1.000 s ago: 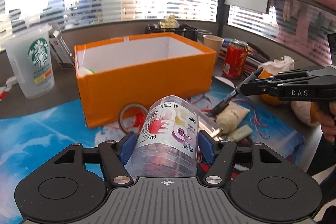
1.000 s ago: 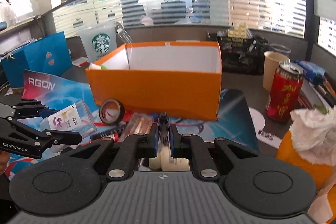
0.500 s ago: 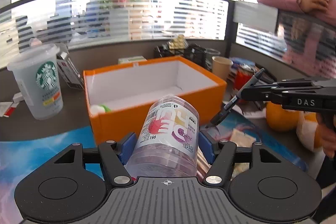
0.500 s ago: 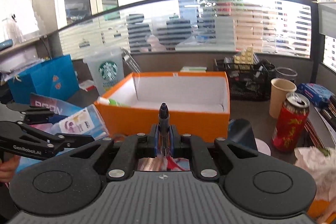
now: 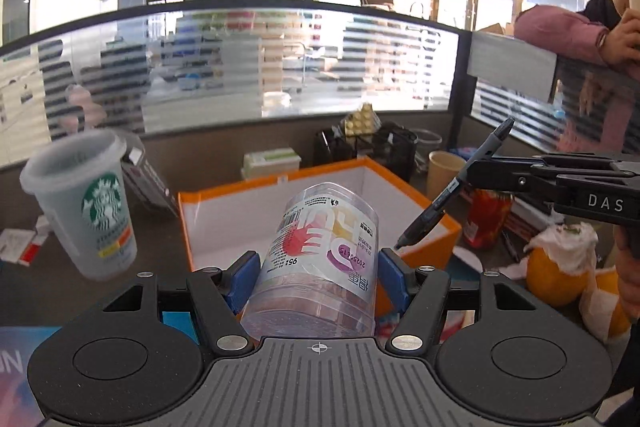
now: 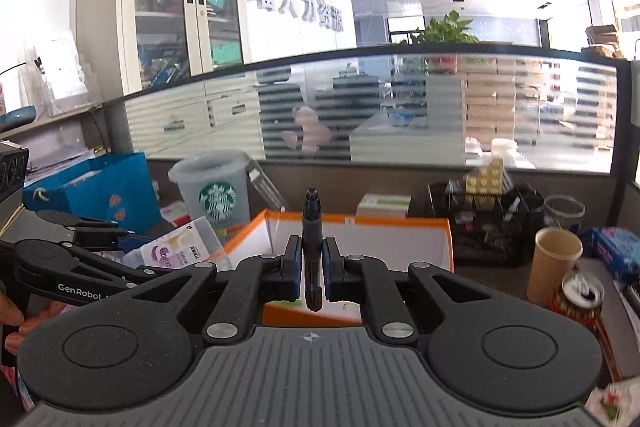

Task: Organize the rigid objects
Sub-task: 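Carry the jar and the marker over the orange box with both tools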

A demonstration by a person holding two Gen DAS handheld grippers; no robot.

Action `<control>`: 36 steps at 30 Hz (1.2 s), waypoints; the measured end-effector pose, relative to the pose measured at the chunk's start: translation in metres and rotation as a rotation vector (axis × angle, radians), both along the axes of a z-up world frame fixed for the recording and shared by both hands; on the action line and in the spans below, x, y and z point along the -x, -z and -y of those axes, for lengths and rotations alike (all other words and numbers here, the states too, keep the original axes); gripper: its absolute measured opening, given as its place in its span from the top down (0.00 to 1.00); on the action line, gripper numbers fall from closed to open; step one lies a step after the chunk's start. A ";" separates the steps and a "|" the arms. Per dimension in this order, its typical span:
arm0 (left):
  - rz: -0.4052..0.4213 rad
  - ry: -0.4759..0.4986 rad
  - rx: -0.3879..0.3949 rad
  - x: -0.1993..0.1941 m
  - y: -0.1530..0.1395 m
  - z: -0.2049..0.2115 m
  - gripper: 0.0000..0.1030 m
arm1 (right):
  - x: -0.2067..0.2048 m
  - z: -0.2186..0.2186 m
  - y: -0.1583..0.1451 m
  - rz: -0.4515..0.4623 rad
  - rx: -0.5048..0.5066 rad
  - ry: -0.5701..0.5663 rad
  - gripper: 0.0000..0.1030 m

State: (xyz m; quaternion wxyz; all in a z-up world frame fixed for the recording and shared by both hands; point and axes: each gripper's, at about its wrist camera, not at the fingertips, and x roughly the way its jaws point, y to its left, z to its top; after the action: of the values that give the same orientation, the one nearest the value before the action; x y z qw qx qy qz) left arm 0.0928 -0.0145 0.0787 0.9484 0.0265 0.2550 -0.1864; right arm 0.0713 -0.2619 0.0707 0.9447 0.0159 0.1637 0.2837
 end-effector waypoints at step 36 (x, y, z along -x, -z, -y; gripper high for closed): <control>-0.207 -0.134 -0.062 -0.144 0.068 0.013 0.38 | -0.152 -0.046 0.057 -0.208 0.092 0.038 0.90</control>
State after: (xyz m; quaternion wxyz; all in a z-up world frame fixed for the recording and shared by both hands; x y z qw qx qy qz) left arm 0.2366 -0.0273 0.0103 0.9261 0.0194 0.3585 -0.1162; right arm 0.2235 -0.2164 0.0132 0.9275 0.0048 0.2735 0.2547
